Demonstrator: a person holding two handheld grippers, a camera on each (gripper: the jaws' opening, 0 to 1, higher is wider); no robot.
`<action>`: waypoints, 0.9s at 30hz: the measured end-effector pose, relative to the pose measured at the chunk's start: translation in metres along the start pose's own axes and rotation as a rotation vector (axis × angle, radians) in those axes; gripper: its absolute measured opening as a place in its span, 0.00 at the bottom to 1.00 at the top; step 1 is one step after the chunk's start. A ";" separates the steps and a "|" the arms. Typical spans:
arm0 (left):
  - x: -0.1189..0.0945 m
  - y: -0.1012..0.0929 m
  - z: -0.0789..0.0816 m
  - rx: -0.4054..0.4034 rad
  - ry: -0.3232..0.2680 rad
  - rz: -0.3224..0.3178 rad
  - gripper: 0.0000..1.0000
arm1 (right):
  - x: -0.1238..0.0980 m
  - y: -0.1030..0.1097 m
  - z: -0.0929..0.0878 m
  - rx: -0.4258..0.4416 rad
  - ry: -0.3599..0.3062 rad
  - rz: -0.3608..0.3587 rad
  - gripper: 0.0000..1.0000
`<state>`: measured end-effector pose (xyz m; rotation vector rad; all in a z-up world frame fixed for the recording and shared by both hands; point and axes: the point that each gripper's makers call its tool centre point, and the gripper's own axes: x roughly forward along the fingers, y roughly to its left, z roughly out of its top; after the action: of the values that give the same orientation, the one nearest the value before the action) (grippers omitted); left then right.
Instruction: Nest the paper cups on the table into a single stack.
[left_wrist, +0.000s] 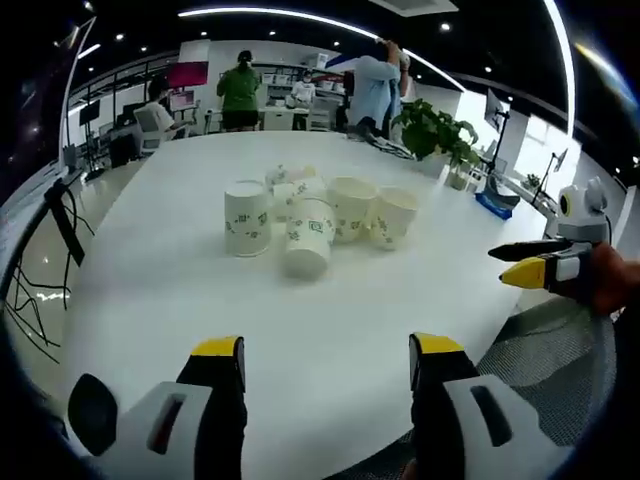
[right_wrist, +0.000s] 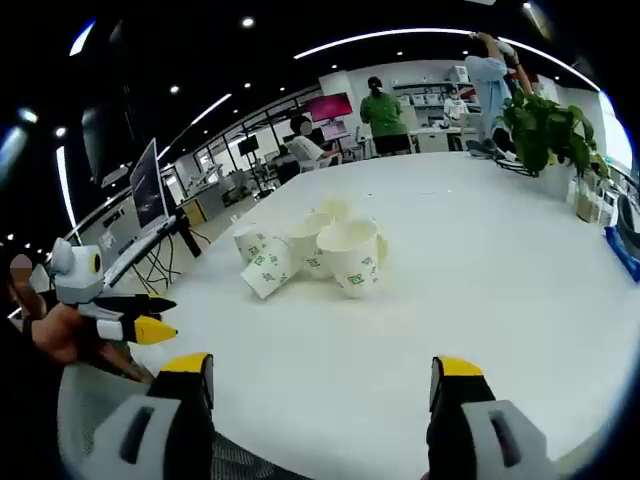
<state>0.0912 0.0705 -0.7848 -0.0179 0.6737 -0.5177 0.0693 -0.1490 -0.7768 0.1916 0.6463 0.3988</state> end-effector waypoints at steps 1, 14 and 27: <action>0.000 0.000 0.000 -0.002 -0.001 0.001 0.66 | 0.000 0.000 0.000 0.000 0.000 0.000 0.90; -0.003 0.000 0.004 -0.003 -0.008 0.013 0.67 | 0.000 -0.001 0.001 0.002 -0.003 0.000 0.90; -0.010 0.015 0.014 -0.047 -0.073 0.060 0.67 | -0.002 0.001 0.003 -0.006 -0.006 -0.003 0.91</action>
<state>0.1002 0.0863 -0.7708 -0.0600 0.6132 -0.4413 0.0695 -0.1486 -0.7730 0.1856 0.6396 0.3971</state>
